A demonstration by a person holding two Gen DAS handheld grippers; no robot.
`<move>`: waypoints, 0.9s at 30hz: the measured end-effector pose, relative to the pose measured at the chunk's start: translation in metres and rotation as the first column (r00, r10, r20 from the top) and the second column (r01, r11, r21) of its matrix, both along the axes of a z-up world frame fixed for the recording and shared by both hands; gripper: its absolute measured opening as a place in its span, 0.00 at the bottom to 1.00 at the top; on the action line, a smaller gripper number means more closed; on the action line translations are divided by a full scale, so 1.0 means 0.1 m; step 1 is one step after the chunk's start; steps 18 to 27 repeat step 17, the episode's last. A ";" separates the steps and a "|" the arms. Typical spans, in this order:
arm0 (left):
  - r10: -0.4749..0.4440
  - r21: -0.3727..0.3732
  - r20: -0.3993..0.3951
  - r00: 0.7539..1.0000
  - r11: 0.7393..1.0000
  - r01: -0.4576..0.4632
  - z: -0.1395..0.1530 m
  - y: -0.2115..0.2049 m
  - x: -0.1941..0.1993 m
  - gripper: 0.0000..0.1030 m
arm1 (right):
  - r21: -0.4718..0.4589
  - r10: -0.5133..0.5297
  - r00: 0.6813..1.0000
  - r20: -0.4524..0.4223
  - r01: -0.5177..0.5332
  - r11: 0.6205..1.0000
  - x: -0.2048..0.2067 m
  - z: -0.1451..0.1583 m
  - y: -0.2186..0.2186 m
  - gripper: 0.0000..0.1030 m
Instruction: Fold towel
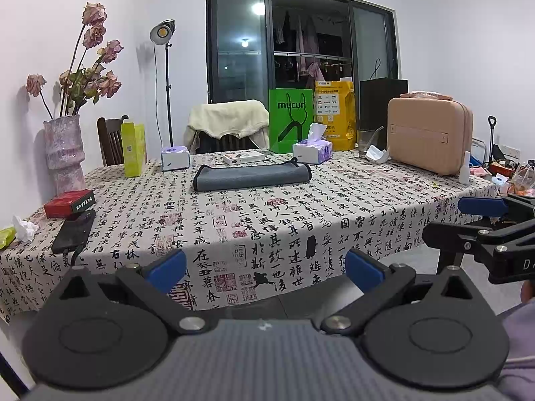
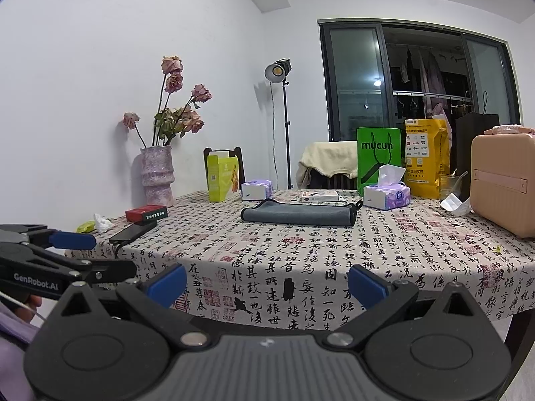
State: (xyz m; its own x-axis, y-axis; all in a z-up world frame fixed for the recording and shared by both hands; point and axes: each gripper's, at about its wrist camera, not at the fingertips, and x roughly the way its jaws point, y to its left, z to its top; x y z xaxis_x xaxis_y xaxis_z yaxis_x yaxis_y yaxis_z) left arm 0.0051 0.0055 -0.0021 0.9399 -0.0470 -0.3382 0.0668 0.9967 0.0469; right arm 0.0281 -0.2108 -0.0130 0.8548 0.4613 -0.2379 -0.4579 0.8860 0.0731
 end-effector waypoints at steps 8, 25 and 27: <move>-0.003 0.001 0.001 1.000 1.000 0.003 0.01 0.00 0.00 1.00 | 0.002 -0.003 1.000 0.000 0.003 1.000 0.02 0.01 -0.02 1.00; 0.002 -0.006 -0.001 1.000 1.000 -0.002 0.03 0.02 -0.01 1.00 | 0.003 -0.007 1.000 -0.006 0.007 1.000 0.03 0.00 -0.02 1.00; 0.002 -0.006 -0.001 1.000 1.000 -0.002 0.03 0.02 -0.01 1.00 | 0.003 -0.007 1.000 -0.006 0.007 1.000 0.03 0.00 -0.02 1.00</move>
